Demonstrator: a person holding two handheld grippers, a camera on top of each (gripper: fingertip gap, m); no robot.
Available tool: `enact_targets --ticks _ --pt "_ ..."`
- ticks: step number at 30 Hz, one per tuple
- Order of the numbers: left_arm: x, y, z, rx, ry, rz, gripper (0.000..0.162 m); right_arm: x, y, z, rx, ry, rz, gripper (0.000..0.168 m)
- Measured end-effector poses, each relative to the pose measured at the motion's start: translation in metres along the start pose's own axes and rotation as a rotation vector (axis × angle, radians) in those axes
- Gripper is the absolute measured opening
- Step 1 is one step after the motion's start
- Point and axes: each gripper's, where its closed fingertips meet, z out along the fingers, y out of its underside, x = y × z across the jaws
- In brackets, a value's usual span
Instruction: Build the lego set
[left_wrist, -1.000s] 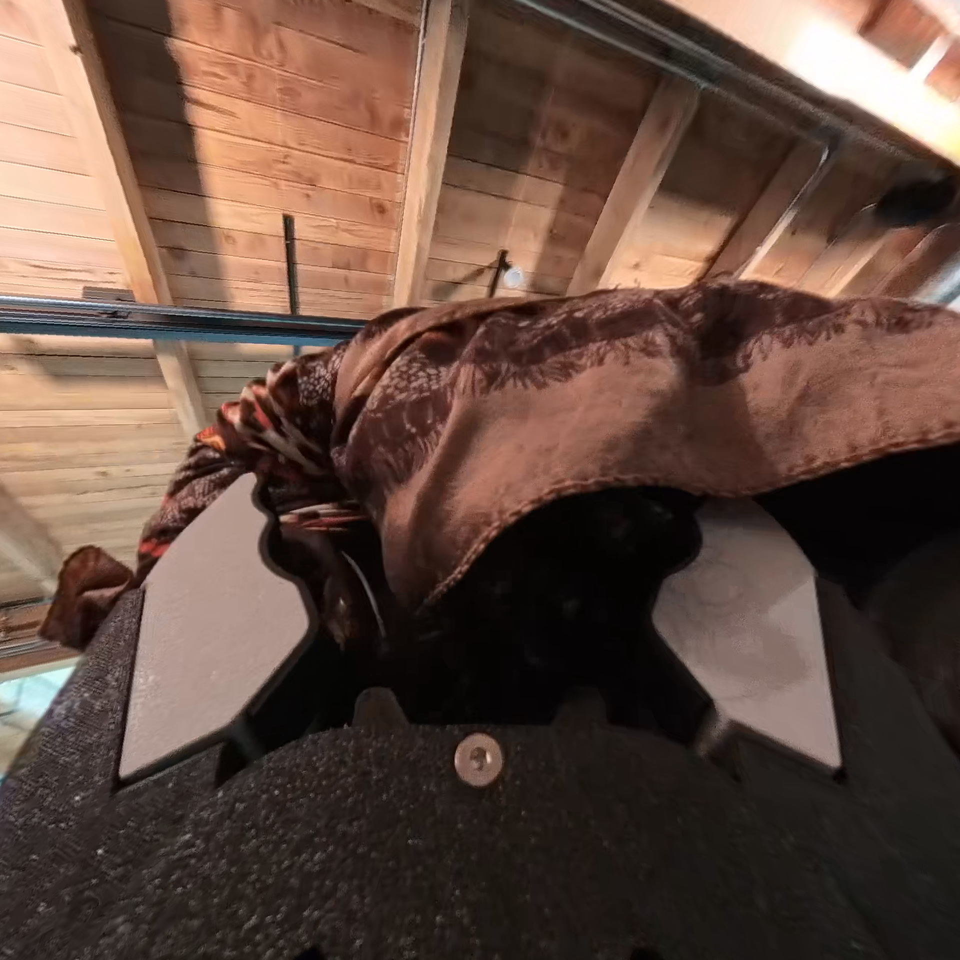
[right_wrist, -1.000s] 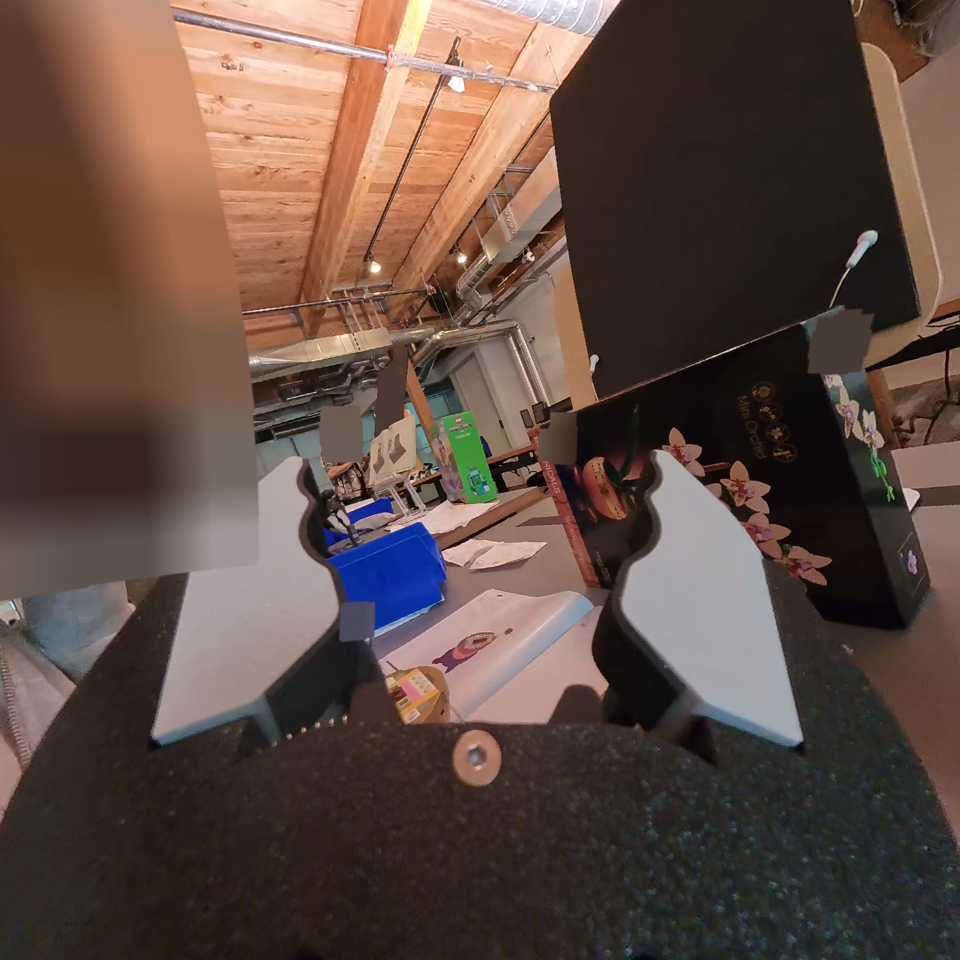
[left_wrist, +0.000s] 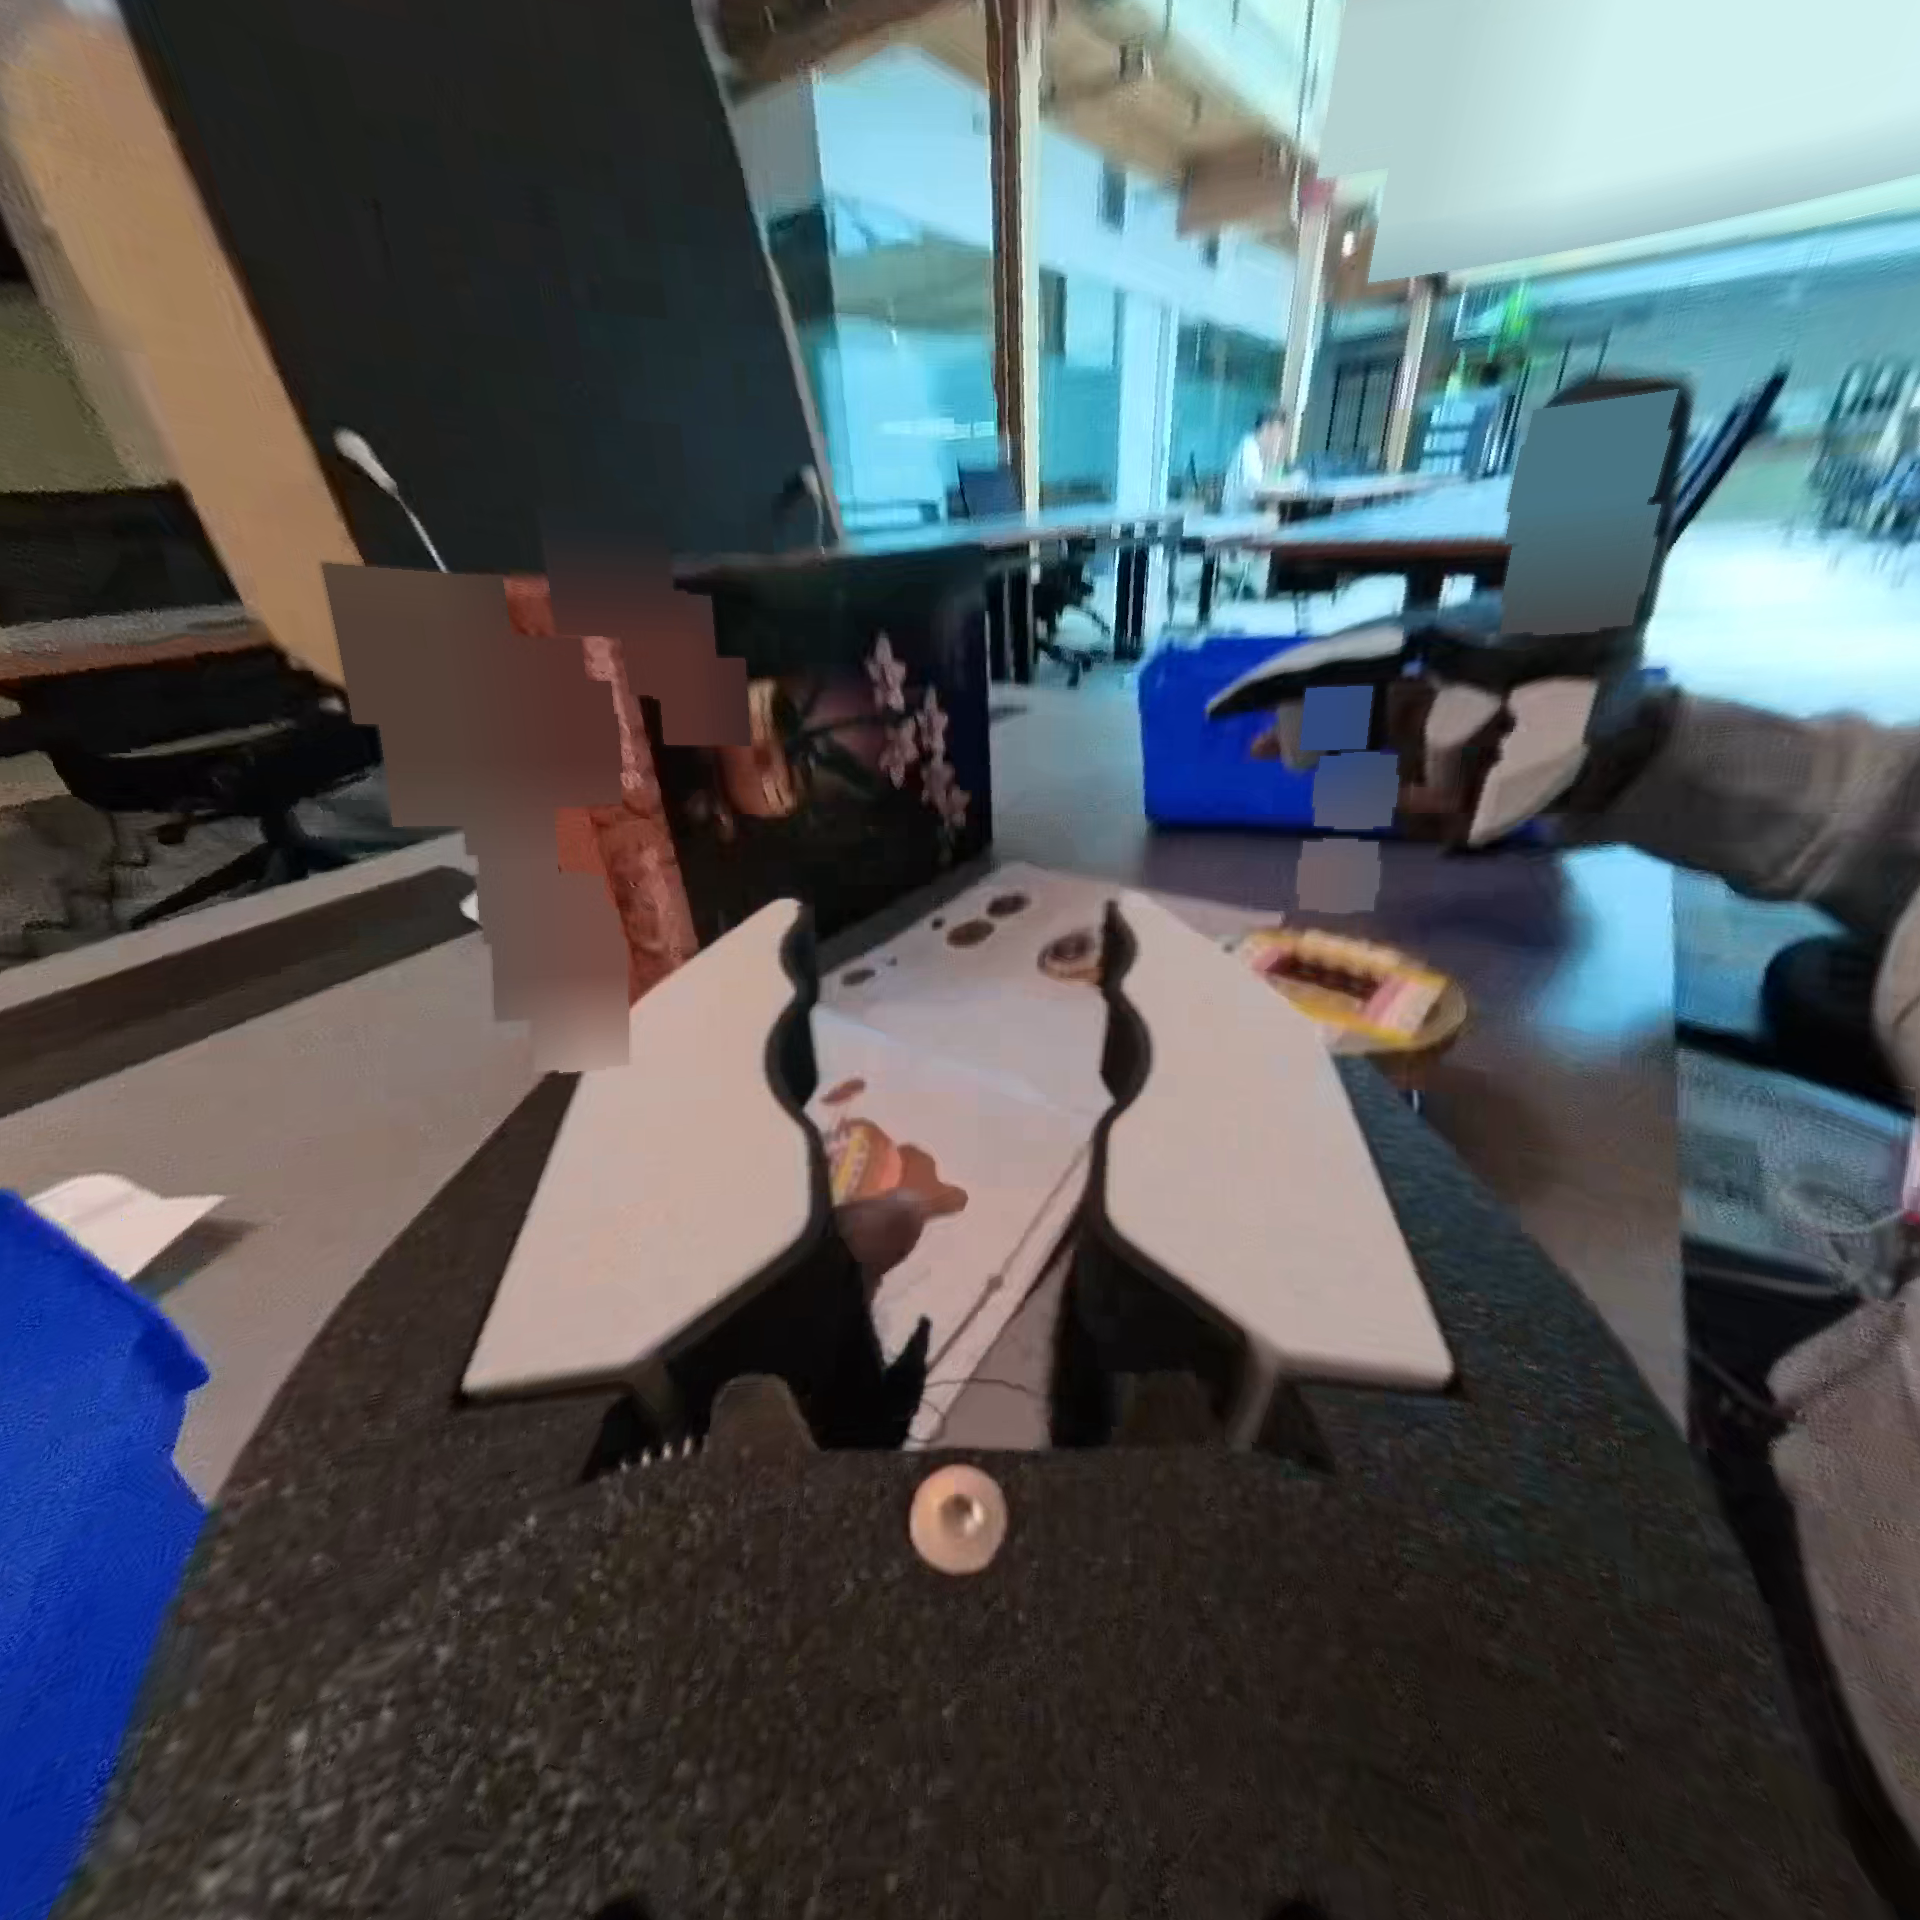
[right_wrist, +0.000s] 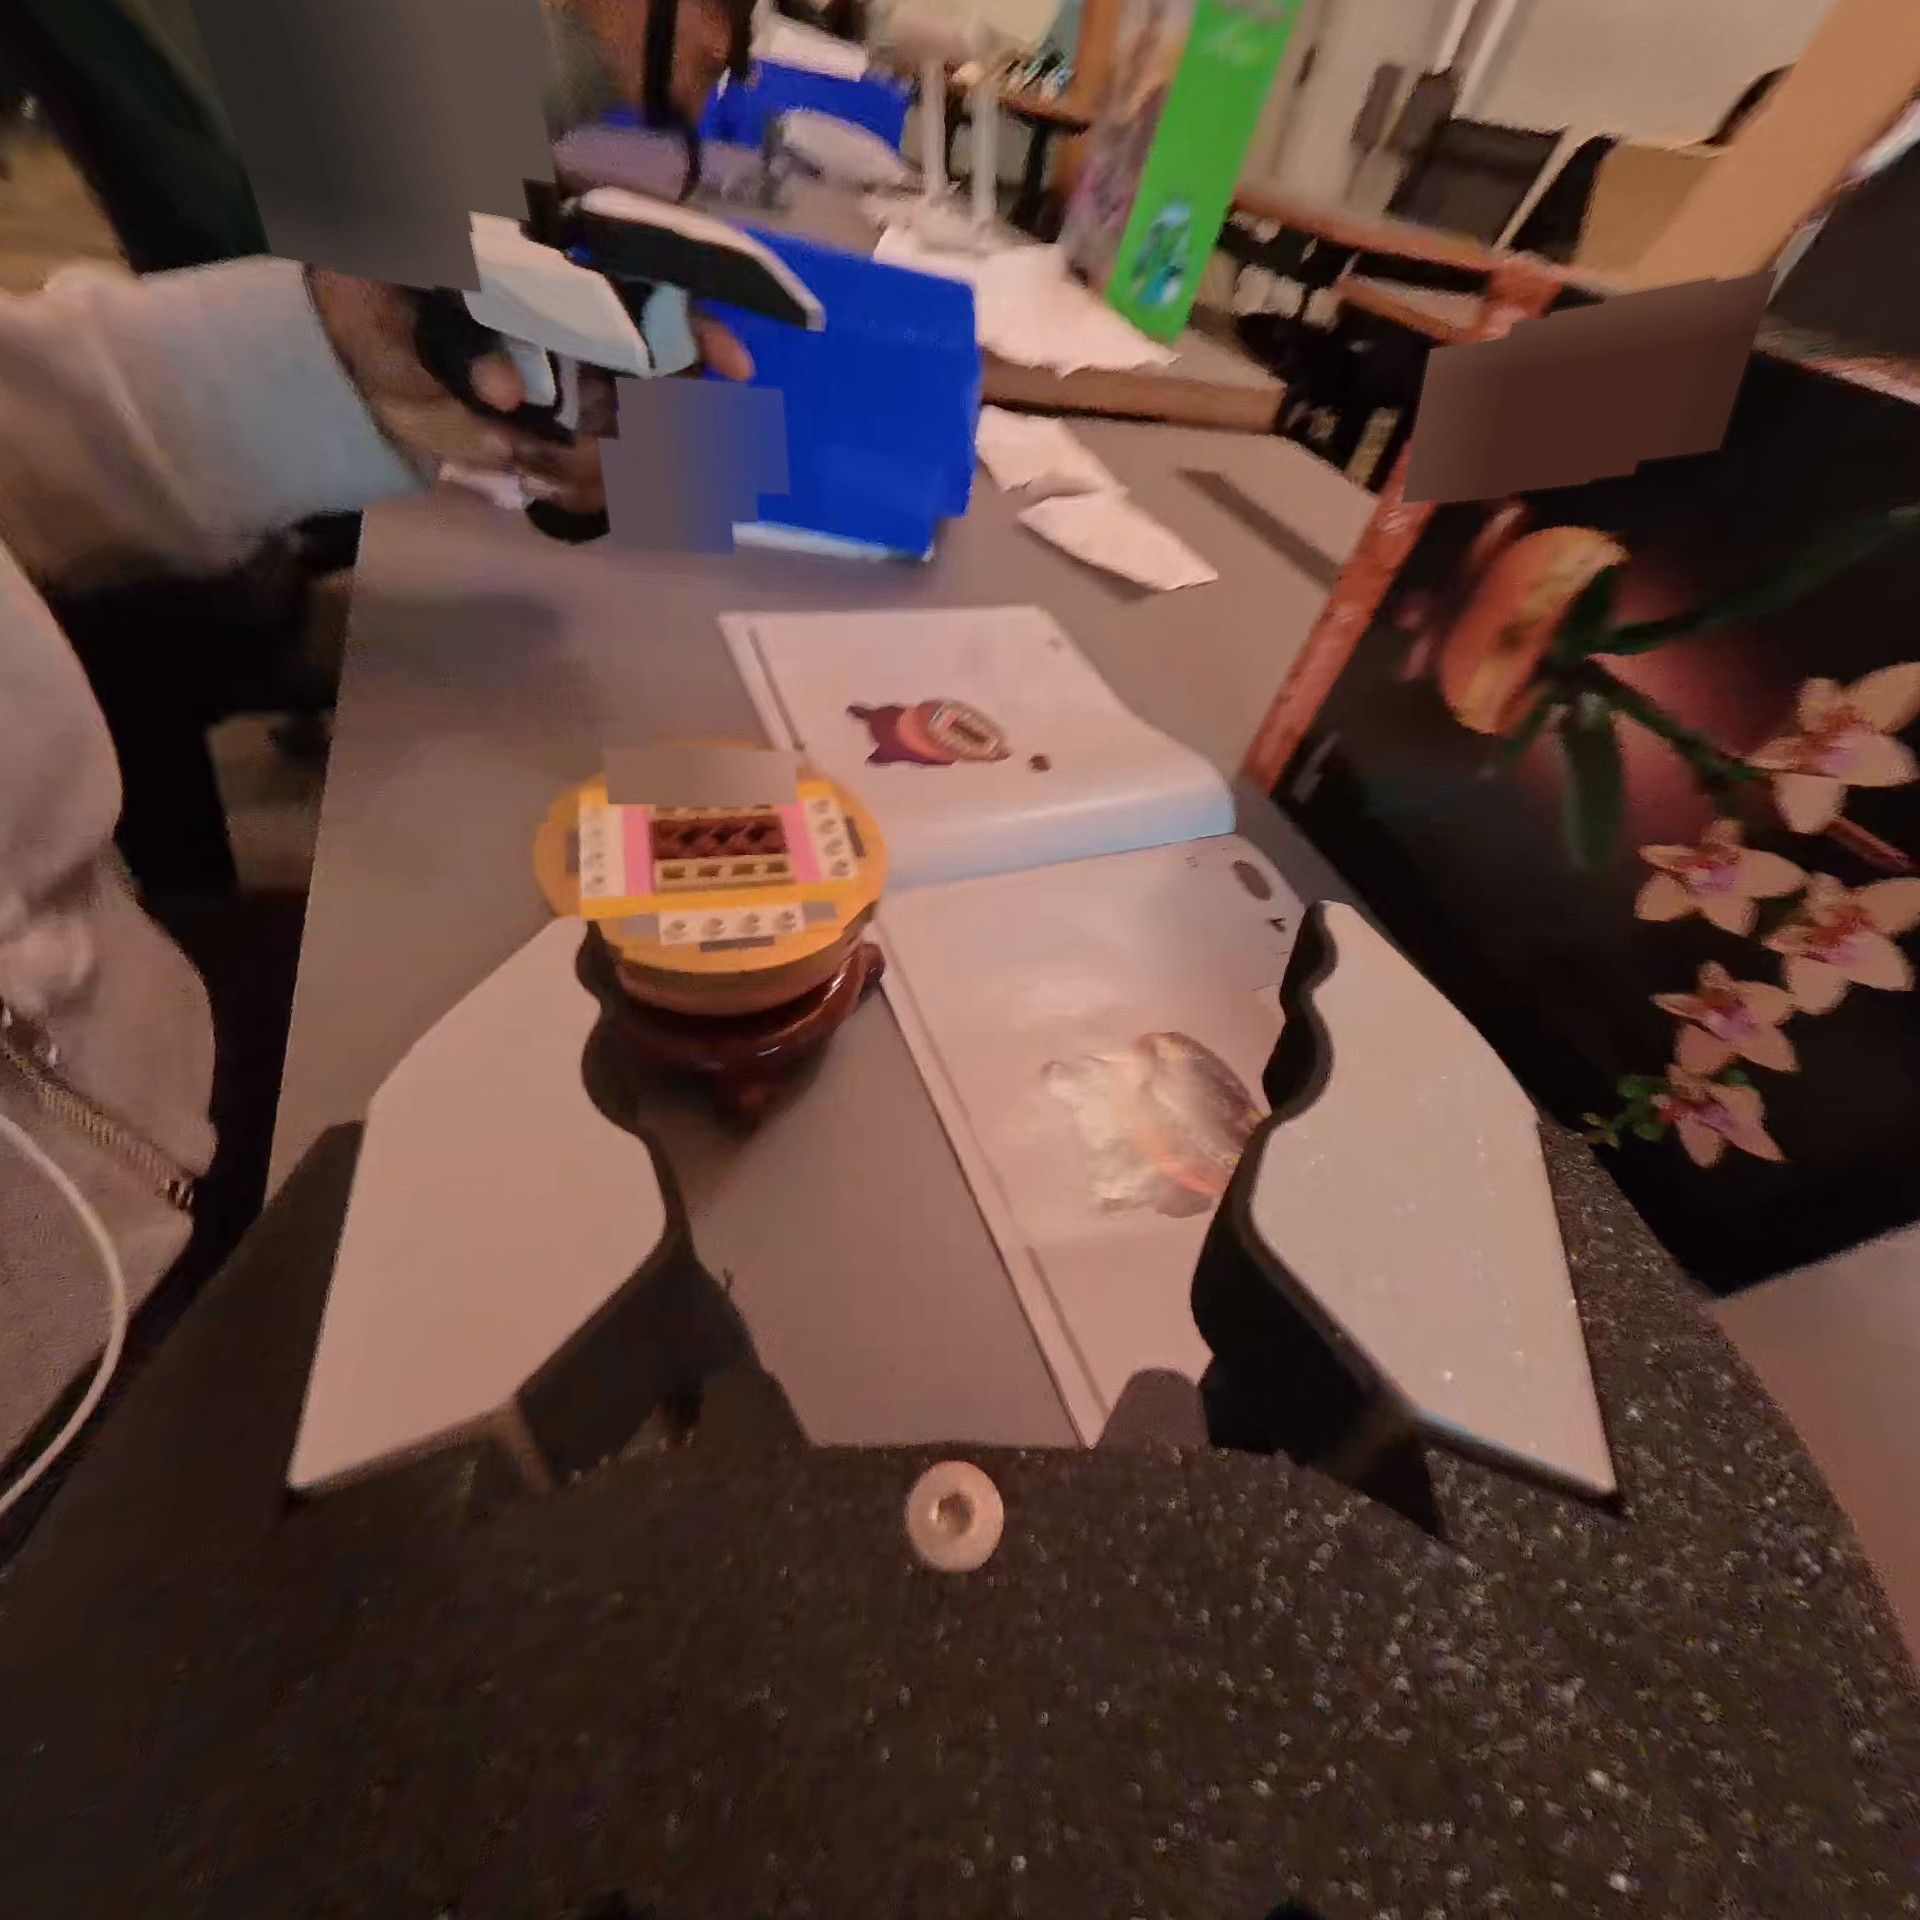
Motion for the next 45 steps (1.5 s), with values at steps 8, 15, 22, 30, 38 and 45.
enact_targets --ticks 8,15,22,30,38,45 --pt "0.097 0.064 0.064 -0.308 0.352 0.033 0.118 -0.048 0.023 0.033 -0.089 -0.243 -0.004 0.103" --pt "0.112 0.079 0.071 -0.337 0.486 0.069 0.092 -0.061 0.027 0.052 -0.098 -0.339 0.02 0.092" --pt "0.114 0.089 0.08 -0.385 0.552 0.117 0.092 -0.062 0.029 0.059 -0.127 -0.393 0.002 0.086" --pt "0.112 0.087 0.086 -0.357 0.56 0.148 0.083 -0.061 0.03 0.062 -0.133 -0.48 -0.042 0.085" --pt "0.106 0.087 0.087 -0.364 0.521 0.127 0.083 -0.061 0.027 0.07 -0.101 -0.514 -0.033 0.085" --pt "0.095 0.087 0.077 -0.4 0.51 0.008 0.101 -0.051 0.027 0.065 -0.093 -0.442 0.127 0.102"
